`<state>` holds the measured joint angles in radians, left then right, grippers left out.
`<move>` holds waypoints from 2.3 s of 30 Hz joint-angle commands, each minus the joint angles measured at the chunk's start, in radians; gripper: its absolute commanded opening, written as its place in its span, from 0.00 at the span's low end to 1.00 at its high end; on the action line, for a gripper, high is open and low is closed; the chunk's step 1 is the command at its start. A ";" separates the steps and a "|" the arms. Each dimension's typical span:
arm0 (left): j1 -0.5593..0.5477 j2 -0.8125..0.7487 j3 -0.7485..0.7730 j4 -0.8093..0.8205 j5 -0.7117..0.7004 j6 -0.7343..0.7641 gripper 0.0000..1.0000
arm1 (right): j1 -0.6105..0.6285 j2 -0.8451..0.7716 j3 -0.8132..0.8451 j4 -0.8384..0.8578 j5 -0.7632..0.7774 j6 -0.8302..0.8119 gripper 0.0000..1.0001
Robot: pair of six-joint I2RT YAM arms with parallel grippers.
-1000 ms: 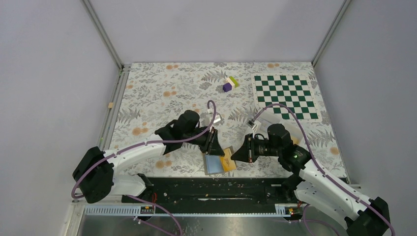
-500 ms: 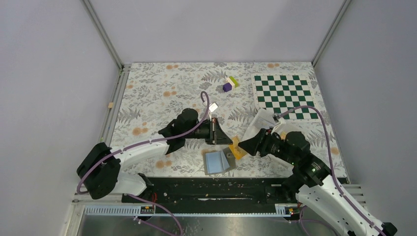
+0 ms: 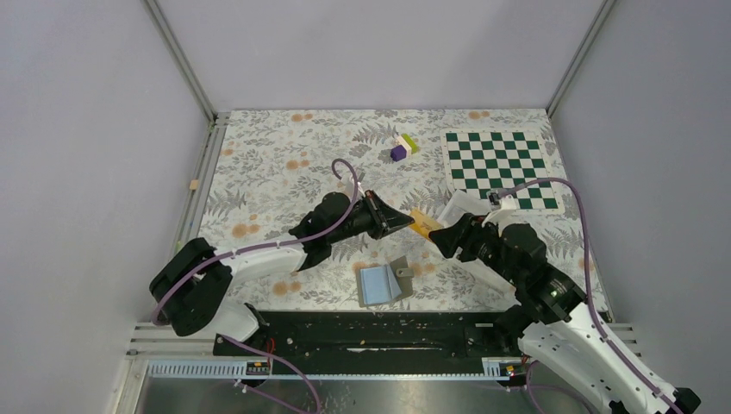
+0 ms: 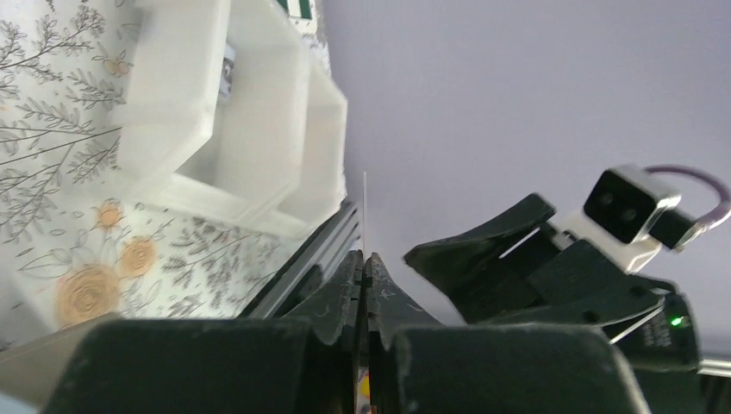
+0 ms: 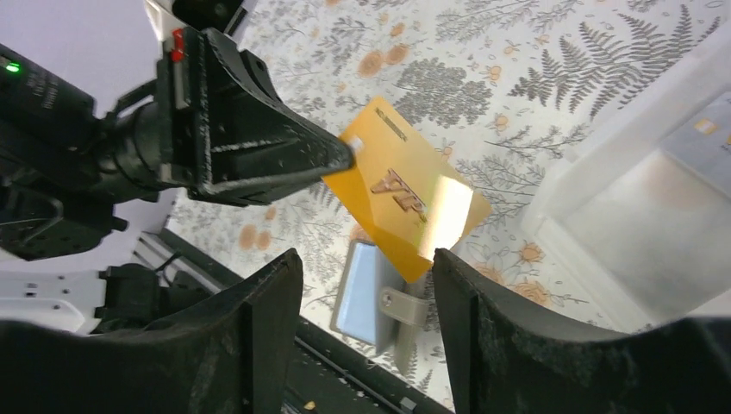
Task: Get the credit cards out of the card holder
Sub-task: Place the credit card in the storage box.
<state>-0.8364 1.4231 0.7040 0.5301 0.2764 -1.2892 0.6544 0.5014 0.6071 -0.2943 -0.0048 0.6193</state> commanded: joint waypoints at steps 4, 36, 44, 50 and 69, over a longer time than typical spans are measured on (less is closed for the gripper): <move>-0.016 0.080 0.056 0.106 -0.111 -0.154 0.00 | 0.000 0.105 0.040 0.077 0.104 -0.308 0.64; -0.080 0.216 -0.039 0.662 -0.242 -0.219 0.00 | -0.025 0.151 -0.002 0.092 0.189 0.159 0.61; -0.082 0.282 -0.057 0.766 -0.226 -0.270 0.00 | -0.028 0.069 -0.071 0.173 0.234 0.191 0.50; -0.084 0.282 -0.050 0.747 -0.220 -0.254 0.00 | -0.031 0.063 -0.073 0.180 0.190 0.176 0.56; -0.072 0.304 -0.086 0.815 -0.205 -0.286 0.00 | -0.038 0.003 -0.085 0.157 0.237 0.216 0.30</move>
<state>-0.9150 1.7149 0.6273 1.2396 0.0612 -1.5677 0.6250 0.5129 0.5247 -0.1486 0.1768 0.8230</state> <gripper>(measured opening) 0.010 0.314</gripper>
